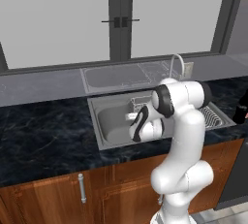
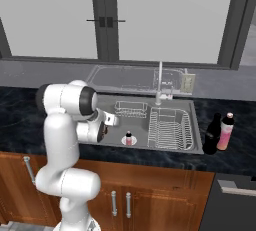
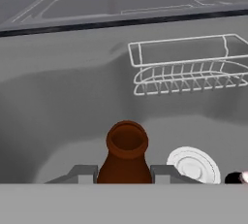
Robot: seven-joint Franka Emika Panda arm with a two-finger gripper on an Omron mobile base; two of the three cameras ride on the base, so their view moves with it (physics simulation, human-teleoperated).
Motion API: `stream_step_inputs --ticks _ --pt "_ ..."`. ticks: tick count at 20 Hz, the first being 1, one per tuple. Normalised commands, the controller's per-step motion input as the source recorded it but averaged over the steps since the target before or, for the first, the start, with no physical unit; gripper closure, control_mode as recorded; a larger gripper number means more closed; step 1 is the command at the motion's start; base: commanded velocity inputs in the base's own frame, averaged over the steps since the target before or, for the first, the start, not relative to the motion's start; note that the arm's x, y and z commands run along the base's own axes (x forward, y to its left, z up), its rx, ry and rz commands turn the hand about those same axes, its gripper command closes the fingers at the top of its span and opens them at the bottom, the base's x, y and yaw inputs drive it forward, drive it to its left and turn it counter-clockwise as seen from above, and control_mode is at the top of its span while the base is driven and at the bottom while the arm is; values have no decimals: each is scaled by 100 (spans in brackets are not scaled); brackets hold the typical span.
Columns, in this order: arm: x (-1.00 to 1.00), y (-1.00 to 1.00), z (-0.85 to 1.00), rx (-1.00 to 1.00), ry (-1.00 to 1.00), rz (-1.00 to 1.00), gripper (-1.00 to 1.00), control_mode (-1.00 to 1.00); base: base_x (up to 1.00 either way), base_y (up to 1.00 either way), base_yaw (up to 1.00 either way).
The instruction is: Place the large bottle from the dining counter next to the other large bottle outside the sink, and place the small bottle from the dining counter next to the other small bottle inside the sink.
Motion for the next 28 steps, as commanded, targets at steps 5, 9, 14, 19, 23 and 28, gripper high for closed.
stream_step_inputs --ticks 5,9,14,19,23,28 --pt "25 16 -7 0 0 0 100 -100 0 0 0" --pt "26 14 -13 0 0 0 100 -100 0 0 0" --pt "23 5 -21 0 0 0 100 -100 0 0 0" --pt "21 1 -25 0 0 0 100 -100 0 0 0" --pt "7 2 -32 -1 0 0 100 -100 0 0 0" --pt "6 2 -14 -1 0 0 100 -100 0 0 0"
